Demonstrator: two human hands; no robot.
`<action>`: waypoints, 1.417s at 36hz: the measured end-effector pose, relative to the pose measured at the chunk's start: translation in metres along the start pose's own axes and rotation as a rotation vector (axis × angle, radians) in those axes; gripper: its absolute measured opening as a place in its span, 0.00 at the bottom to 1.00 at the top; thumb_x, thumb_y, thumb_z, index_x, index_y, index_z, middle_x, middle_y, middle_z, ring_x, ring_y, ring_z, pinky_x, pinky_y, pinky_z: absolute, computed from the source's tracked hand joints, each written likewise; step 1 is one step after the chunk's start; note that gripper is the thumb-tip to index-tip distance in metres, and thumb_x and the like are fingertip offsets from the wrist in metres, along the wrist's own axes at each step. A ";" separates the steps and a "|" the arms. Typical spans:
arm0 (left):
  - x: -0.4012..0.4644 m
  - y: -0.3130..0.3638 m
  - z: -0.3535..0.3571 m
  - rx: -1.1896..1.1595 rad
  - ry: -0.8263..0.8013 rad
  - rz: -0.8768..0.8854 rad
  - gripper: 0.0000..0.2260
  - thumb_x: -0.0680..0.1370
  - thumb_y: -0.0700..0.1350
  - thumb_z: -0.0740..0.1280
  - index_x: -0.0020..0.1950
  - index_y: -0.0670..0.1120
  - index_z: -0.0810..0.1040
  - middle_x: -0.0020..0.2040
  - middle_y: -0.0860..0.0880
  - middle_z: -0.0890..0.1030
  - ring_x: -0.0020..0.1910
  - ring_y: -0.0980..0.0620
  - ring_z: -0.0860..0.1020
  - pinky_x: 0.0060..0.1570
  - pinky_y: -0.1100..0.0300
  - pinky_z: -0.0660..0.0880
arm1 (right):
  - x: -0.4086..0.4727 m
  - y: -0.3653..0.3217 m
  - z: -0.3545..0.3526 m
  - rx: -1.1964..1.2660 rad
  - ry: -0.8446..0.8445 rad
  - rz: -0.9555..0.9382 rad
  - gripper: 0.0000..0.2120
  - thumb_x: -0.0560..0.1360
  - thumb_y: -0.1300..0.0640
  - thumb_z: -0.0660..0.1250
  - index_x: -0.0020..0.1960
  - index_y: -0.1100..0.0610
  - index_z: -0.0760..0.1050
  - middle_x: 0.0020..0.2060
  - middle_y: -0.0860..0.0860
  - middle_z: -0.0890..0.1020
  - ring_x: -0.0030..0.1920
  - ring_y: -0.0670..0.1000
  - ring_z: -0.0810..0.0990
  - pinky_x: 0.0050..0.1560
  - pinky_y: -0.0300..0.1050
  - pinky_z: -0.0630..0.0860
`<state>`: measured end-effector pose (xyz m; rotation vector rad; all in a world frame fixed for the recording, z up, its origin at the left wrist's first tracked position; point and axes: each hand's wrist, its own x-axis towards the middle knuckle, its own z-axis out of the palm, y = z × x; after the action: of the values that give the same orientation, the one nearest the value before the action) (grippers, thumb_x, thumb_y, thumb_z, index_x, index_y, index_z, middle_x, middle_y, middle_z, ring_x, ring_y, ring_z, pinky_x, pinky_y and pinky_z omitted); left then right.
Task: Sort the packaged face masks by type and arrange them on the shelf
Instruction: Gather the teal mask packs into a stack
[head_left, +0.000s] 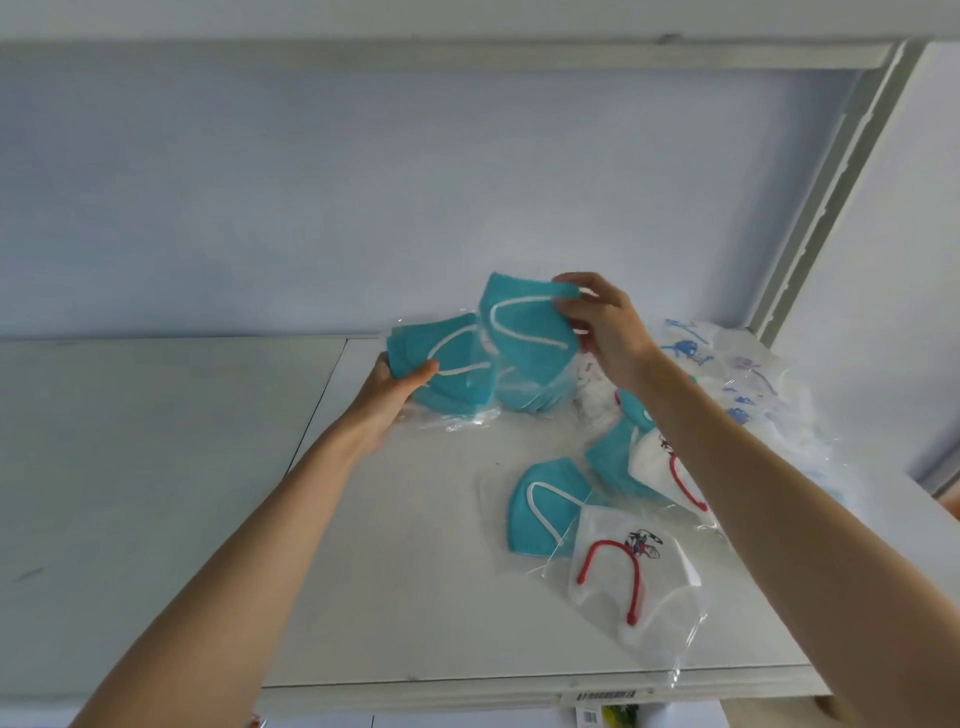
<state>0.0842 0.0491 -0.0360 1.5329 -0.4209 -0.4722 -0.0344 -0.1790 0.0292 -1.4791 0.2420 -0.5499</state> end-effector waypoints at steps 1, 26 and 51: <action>0.000 0.000 0.003 -0.010 -0.022 -0.001 0.27 0.71 0.55 0.74 0.65 0.47 0.71 0.58 0.49 0.82 0.57 0.49 0.81 0.61 0.38 0.74 | -0.001 0.001 0.008 -0.068 -0.026 0.017 0.12 0.75 0.70 0.63 0.48 0.54 0.75 0.38 0.52 0.77 0.29 0.46 0.73 0.24 0.34 0.64; -0.004 -0.005 -0.024 -0.031 0.104 0.046 0.07 0.77 0.42 0.69 0.54 0.50 0.75 0.49 0.48 0.81 0.49 0.47 0.80 0.44 0.52 0.75 | 0.014 0.077 -0.006 -1.500 0.104 0.335 0.41 0.73 0.29 0.55 0.69 0.61 0.69 0.73 0.60 0.62 0.72 0.61 0.60 0.71 0.57 0.58; -0.012 -0.004 -0.029 0.022 0.108 -0.005 0.27 0.66 0.53 0.72 0.62 0.47 0.73 0.56 0.46 0.82 0.57 0.43 0.80 0.58 0.42 0.75 | 0.031 0.081 -0.002 -1.256 0.090 0.425 0.28 0.69 0.43 0.74 0.59 0.60 0.71 0.53 0.54 0.80 0.56 0.56 0.77 0.65 0.54 0.70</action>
<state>0.0896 0.0795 -0.0400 1.5736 -0.3398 -0.3872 0.0069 -0.1961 -0.0455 -2.4990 1.0838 -0.0577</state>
